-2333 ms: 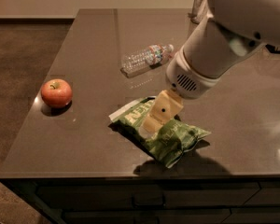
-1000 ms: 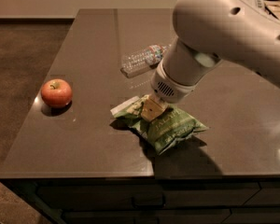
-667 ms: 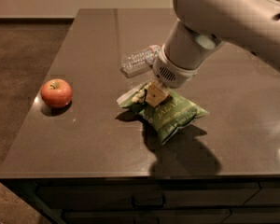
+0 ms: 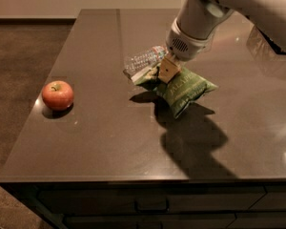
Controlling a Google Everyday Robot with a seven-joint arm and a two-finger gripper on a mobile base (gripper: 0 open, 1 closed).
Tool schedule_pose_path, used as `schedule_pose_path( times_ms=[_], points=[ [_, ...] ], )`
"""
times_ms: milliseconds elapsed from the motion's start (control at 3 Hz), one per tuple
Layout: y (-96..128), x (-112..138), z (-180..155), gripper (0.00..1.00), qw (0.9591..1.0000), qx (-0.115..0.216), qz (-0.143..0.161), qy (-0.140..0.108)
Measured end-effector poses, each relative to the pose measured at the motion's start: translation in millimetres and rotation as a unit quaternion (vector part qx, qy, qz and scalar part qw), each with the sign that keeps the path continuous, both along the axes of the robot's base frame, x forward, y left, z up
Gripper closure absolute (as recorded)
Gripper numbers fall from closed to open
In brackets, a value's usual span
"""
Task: Move green jalapeno chip bag near water bottle
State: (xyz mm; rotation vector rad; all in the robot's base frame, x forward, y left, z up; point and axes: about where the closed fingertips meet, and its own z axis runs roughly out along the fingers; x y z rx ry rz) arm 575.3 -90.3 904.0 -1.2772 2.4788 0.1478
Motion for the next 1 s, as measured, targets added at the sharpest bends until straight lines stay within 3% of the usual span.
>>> schedule_pose_path(
  times_ms=[333,667,1000],
  points=[
    [-20,31,-2,1.00,0.9999,0.000,-0.013,0.004],
    [-36,52,-6,0.86,0.9995,0.007,-0.030,0.006],
    [-42,65,-10,0.63,0.9990,0.022,-0.039,0.003]
  ],
)
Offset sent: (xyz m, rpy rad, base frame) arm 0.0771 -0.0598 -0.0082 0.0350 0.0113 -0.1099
